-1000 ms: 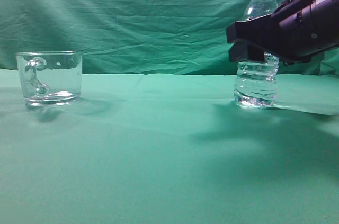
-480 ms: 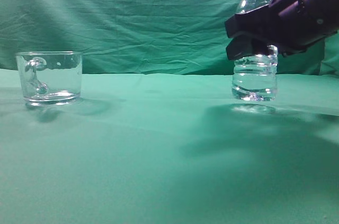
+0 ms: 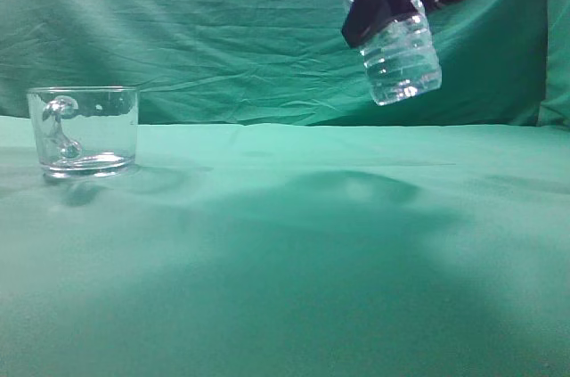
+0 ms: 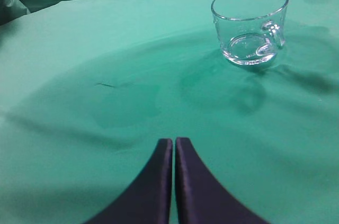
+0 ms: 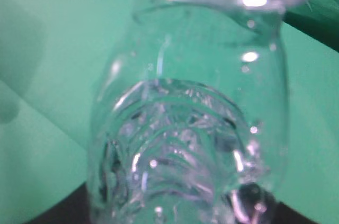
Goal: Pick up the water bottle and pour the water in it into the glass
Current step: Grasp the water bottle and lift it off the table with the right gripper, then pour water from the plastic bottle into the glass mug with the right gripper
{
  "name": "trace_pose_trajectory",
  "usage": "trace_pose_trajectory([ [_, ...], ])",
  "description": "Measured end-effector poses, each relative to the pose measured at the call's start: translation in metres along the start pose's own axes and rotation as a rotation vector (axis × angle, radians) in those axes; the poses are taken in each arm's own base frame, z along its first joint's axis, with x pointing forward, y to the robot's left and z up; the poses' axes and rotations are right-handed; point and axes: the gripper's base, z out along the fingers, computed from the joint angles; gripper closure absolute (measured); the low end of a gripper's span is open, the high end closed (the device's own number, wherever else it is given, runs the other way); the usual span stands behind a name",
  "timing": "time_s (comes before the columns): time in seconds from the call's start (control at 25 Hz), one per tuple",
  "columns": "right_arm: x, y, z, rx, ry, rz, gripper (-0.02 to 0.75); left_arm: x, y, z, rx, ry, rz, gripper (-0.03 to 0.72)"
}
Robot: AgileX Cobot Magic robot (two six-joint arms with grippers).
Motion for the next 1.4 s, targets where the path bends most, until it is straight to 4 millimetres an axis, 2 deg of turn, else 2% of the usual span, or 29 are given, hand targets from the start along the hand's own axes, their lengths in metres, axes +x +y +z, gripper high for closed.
trace_pose_trajectory([
  [0.24, -0.064, 0.013, 0.001, -0.011, -0.059, -0.132, 0.403, 0.000, 0.000, 0.000, 0.000, 0.000, 0.000, 0.688],
  [0.4, -0.087, 0.028, 0.014, -0.026, -0.077, -0.225, 0.403, 0.000, 0.000, 0.000, 0.000, 0.000, 0.000, 0.688],
  [0.68, -0.106, 0.068, 0.051, -0.048, -0.059, -0.472, 0.403, 0.000, 0.000, 0.000, 0.000, 0.000, 0.000, 0.688],
  [0.92, -0.110, 0.100, 0.076, -0.059, -0.084, -0.687, 0.403, 0.000, 0.000, 0.000, 0.000, 0.000, 0.000, 0.688],
  [1.16, -0.106, 0.110, 0.101, -0.050, -0.094, -0.833, 0.403, 0.000, 0.000, 0.000, 0.000, 0.000, 0.000, 0.688],
  [1.4, -0.105, 0.112, 0.119, -0.035, -0.105, -0.896, 0.403, 0.000, 0.000, 0.000, 0.000, 0.000, 0.000, 0.688],
])
